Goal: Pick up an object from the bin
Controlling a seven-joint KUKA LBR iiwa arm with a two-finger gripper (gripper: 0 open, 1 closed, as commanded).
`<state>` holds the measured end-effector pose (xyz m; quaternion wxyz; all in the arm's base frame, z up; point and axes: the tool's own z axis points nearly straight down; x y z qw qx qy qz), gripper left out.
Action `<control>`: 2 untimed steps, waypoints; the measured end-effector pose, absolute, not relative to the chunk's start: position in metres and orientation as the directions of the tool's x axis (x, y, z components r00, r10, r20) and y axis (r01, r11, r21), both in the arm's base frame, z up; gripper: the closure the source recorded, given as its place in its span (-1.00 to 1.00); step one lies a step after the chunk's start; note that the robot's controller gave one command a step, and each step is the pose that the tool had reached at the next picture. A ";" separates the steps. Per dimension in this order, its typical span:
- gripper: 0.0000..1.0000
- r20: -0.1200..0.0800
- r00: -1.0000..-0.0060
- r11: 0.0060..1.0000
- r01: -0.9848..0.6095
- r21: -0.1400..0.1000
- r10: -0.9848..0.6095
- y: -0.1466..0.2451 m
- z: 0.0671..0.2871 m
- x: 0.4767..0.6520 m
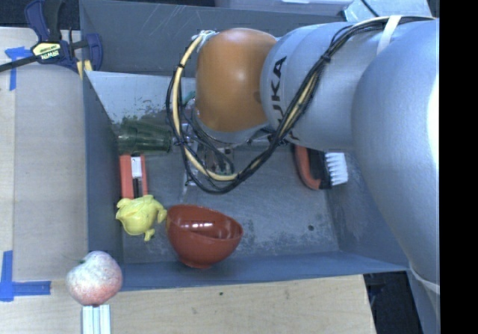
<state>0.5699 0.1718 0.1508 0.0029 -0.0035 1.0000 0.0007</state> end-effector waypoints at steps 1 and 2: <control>-1.00 -0.008 -0.963 0.963 -0.270 0.000 -0.270 0.166 0.094 0.550; -1.00 -0.015 -0.966 0.966 -0.258 0.000 -0.258 0.179 0.103 0.571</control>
Offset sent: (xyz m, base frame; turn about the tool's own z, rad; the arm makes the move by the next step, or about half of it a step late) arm 0.0003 0.0074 -0.0493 -0.2539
